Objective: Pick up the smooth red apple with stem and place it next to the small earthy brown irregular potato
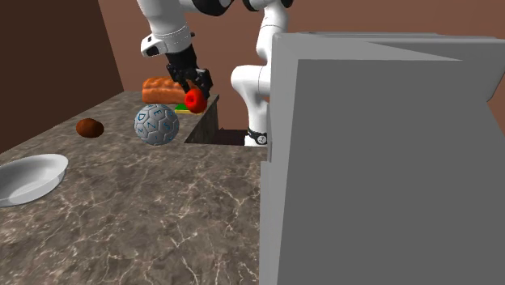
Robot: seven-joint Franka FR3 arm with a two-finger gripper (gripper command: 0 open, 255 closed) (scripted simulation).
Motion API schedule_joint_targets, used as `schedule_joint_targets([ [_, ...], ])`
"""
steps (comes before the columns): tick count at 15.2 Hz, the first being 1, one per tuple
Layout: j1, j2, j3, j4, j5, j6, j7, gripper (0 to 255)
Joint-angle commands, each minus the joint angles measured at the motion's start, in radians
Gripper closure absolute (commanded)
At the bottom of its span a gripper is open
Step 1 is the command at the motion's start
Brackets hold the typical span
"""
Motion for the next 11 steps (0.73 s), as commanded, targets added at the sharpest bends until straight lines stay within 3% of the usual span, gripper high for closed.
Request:
schedule_joint_targets([
  [1,-0.017,0.020,-0.043,0.021,-0.040,0.010,-0.050,255],
  [11,-0.054,0.250,-0.266,0.227,-0.146,0.106,-0.303,255],
])
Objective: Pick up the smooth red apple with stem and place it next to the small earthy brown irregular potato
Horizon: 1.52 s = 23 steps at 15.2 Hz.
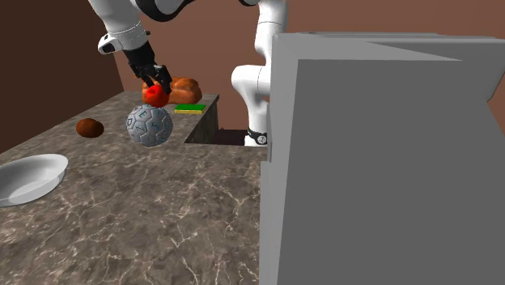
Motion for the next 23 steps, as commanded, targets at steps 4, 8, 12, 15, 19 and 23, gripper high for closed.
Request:
schedule_joint_targets([
  [4,-0.006,0.154,-0.116,0.131,0.003,0.056,-0.142,255],
  [8,-0.017,0.310,-0.208,0.255,0.055,0.104,-0.276,255],
  [12,-0.062,0.501,-0.278,0.399,0.160,0.143,-0.430,255],
  [15,-0.135,0.655,-0.298,0.525,0.260,0.152,-0.547,255],
  [19,-0.207,0.758,-0.287,0.600,0.327,0.168,-0.611,255],
  [23,-0.209,0.769,-0.281,0.558,0.334,0.217,-0.602,255],
])
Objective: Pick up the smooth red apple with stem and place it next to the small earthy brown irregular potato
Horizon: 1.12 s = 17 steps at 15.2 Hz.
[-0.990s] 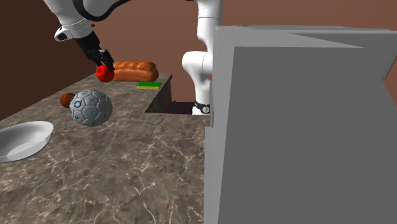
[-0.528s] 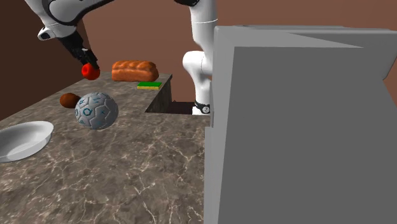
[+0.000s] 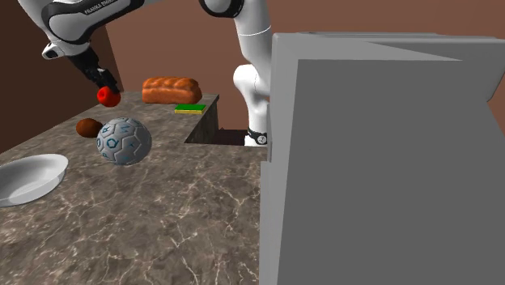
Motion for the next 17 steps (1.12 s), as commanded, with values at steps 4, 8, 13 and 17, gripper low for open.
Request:
schedule_joint_targets([
  [4,-0.006,0.022,0.009,-0.045,0.014,0.060,0.008,255],
  [8,-0.012,0.040,0.016,-0.078,0.026,0.107,0.013,255],
  [13,-0.021,0.068,0.028,-0.115,0.044,0.165,0.016,255],
  [17,-0.031,0.094,0.039,-0.140,0.060,0.210,0.018,255],
])
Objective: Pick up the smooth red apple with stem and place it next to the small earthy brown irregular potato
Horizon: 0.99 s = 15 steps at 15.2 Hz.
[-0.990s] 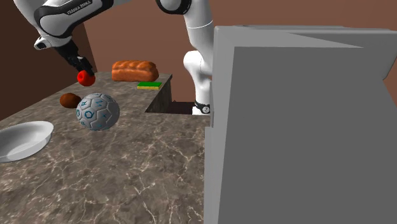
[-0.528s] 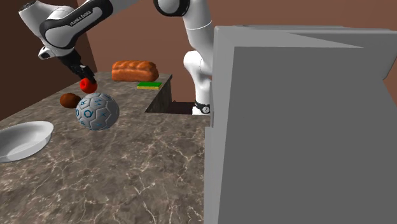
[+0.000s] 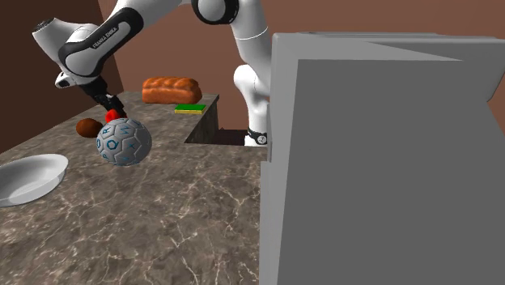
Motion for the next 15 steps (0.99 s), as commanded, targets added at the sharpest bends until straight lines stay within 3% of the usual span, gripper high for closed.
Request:
schedule_joint_targets([
  [1,-0.007,0.017,0.007,-0.008,0.011,0.023,-0.001,255],
  [9,-0.011,0.025,0.011,-0.015,0.016,0.036,0.000,255],
  [10,-0.011,0.025,0.011,-0.015,0.016,0.036,0.000,0],
  [15,-0.011,0.026,0.011,-0.015,0.016,0.036,0.000,0],
])
